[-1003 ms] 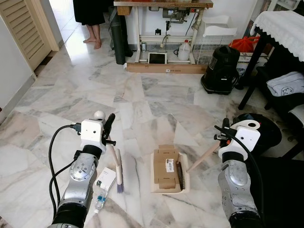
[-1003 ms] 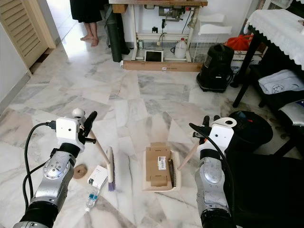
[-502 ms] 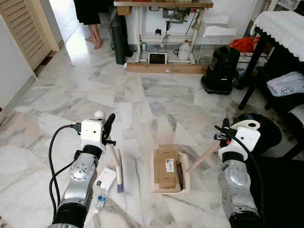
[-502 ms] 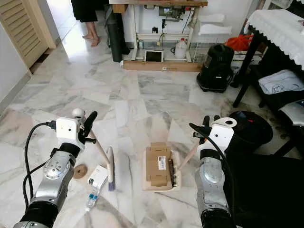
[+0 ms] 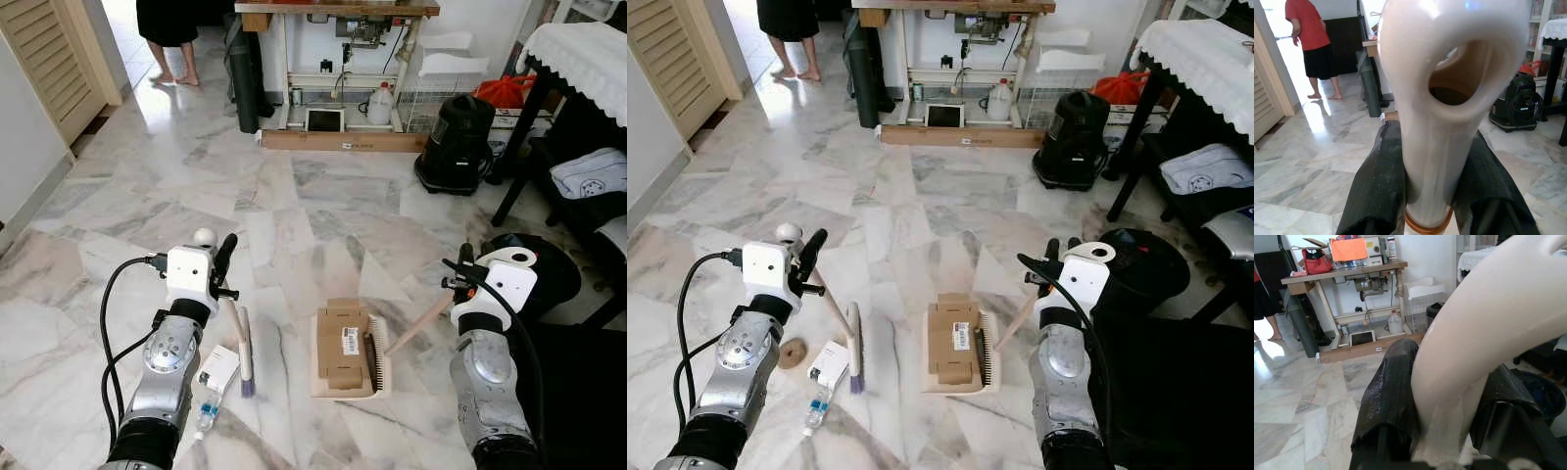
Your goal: Sweep floor
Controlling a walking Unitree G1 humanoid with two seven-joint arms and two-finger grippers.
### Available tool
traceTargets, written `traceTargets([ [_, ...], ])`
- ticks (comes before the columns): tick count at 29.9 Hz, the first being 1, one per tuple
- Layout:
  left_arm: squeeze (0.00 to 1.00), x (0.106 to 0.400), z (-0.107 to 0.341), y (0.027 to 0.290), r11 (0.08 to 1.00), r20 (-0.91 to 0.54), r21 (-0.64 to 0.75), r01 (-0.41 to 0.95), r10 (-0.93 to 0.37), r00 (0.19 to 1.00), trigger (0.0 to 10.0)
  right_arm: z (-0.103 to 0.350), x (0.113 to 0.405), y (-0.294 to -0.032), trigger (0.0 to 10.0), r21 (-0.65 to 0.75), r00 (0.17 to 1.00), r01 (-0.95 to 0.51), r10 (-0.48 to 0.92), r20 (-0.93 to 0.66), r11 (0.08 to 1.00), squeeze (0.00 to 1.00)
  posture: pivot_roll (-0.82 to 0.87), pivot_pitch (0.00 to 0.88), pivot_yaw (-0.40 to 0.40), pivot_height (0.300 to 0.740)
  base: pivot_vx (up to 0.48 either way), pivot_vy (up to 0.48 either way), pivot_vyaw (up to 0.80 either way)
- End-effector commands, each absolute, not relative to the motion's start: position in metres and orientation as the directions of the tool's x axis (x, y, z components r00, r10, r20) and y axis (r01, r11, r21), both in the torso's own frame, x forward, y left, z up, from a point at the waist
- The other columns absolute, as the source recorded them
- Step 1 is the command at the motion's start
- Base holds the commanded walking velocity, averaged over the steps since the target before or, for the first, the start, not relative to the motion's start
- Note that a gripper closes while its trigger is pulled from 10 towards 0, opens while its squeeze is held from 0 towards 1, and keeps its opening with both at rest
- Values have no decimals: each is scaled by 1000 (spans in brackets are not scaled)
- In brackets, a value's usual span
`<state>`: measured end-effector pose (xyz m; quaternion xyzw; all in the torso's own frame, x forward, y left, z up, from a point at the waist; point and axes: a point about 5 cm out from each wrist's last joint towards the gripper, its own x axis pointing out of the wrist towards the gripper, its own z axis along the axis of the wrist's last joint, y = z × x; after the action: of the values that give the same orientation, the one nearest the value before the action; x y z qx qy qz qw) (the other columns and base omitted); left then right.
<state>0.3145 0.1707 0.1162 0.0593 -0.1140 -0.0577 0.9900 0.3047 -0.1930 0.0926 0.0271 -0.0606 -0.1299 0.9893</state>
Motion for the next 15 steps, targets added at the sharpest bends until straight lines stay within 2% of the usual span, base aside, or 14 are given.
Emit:
traceTargets([
  [1,0,316,131,171,983,293,155,95,-138,946,10000,109,308,-194,10000,77,949,246,-256,185,966,0,27,0,-37,740,0,0,0],
  [15,0,317,132,172,983,295,160,89,-134,946,10000,108,309,-192,10000,74,952,237,-247,182,969,0,33,0,-36,740,0,0,0],
])
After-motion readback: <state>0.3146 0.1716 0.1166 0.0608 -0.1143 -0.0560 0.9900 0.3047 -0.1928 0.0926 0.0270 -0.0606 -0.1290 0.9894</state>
